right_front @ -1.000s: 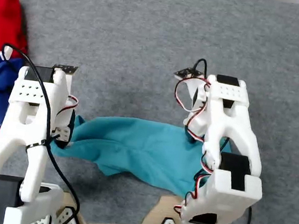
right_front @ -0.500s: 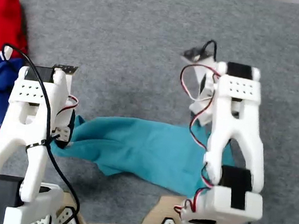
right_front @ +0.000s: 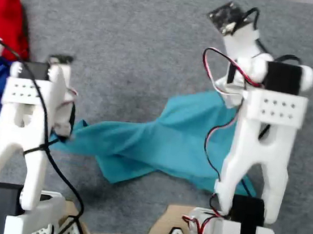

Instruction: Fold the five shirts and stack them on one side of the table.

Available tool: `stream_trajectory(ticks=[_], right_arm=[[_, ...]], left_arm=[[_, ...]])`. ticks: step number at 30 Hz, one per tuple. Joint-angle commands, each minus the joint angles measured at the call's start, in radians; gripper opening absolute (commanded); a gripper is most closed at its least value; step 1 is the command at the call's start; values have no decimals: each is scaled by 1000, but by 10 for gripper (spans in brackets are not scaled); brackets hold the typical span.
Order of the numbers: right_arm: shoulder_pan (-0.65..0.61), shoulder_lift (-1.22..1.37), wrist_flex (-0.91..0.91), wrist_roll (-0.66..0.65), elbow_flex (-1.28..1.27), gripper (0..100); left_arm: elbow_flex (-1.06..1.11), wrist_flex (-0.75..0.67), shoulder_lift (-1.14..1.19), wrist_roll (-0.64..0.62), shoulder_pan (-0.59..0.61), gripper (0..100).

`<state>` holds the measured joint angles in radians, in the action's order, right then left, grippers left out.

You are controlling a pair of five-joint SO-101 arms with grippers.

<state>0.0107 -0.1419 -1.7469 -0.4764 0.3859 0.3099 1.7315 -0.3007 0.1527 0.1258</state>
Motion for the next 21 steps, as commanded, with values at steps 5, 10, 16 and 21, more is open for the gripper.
stream_trajectory(ticks=[5,10,16,21], right_arm=[[99,-136,-34,-34,292,5],[154,-202,-32,-26,449,5],[219,-252,-21,25,645,5],[266,-275,-3,68,796,9]], left_arm=[[-503,11,-38,2,51,19],[-744,11,-38,3,44,19],[-956,11,-39,6,44,19],[-1174,11,-39,3,49,19]])
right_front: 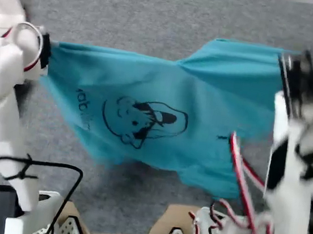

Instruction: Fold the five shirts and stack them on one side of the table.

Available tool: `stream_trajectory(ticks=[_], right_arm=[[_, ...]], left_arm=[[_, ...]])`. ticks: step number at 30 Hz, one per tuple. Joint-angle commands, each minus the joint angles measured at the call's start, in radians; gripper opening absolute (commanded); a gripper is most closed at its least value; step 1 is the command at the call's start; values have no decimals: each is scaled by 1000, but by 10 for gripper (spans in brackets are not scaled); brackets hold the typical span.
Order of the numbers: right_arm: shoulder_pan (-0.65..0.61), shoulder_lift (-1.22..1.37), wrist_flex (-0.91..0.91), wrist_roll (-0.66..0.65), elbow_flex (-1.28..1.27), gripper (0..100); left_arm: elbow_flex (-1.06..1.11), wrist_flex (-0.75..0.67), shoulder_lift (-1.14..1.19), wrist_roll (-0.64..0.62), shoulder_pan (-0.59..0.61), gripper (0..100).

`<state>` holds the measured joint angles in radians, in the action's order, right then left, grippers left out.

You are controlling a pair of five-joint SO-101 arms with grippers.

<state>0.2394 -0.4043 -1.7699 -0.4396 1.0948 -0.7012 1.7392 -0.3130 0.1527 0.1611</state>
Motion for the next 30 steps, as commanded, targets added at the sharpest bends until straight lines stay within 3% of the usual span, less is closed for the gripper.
stream_trajectory(ticks=[1,7,13,24,30], right_arm=[[51,-16,32,51,113,9],[174,-22,130,115,197,9],[191,-22,264,126,196,8],[188,-13,594,118,174,9],[185,-13,690,118,1,9]], left_arm=[[-209,3,-27,2,14,19],[-402,5,-27,2,18,19],[-483,6,-27,2,20,19],[-485,18,-27,8,20,19],[-408,18,-25,8,18,19]])
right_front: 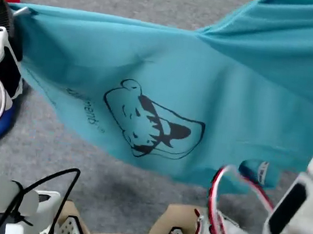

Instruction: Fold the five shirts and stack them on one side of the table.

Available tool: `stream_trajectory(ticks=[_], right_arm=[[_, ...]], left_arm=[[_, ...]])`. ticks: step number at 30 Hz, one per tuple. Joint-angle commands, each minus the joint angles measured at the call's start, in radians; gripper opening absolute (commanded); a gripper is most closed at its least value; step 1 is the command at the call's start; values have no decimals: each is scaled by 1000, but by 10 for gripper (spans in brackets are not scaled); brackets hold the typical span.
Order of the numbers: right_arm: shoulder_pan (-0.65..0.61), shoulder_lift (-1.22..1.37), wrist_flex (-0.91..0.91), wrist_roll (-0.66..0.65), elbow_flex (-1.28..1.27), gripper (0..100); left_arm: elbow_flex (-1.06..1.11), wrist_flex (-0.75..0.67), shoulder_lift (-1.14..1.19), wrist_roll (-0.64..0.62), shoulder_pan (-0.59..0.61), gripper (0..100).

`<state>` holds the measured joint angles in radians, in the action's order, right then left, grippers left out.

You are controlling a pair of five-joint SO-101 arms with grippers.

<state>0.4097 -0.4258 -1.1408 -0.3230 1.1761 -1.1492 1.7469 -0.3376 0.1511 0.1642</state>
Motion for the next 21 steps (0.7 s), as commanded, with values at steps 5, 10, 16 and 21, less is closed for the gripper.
stream_trajectory(ticks=[5,10,16,21], right_arm=[[8,8,157,6,-295,9],[-131,8,256,2,-584,9],[-243,68,453,2,-917,9],[-278,177,451,9,-1029,8]], left_arm=[[175,2,10,9,12,19],[499,-163,12,5,8,20],[939,-528,10,3,8,20],[1146,-695,10,8,6,20]])
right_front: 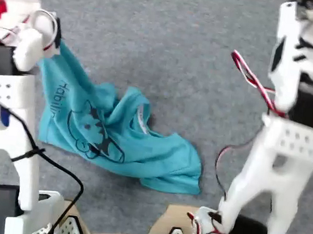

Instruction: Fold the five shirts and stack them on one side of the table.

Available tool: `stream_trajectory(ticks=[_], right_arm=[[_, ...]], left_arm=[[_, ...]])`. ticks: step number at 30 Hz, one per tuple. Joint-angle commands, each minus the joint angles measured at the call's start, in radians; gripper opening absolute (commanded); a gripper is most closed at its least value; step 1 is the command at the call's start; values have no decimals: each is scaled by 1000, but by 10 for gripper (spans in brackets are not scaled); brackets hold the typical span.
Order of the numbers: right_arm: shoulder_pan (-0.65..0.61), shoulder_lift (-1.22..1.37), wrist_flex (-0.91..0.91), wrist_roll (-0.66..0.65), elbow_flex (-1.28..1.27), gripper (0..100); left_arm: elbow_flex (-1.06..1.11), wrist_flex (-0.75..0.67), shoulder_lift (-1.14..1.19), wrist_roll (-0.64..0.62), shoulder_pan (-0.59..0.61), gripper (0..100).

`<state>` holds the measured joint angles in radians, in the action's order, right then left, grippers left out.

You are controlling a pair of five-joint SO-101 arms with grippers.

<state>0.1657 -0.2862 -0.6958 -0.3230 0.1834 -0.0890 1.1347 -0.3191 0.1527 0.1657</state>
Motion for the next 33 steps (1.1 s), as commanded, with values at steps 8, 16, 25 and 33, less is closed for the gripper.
stream_trajectory(ticks=[8,16,25,33], right_arm=[[-271,220,-313,9,-59,10],[-513,429,-376,11,-56,200],[-639,587,-377,103,-41,213],[-665,808,-520,158,85,212]], left_arm=[[187,15,-8,8,14,20],[206,143,-10,3,35,20],[321,141,-12,2,80,19],[365,143,-12,0,77,19]])
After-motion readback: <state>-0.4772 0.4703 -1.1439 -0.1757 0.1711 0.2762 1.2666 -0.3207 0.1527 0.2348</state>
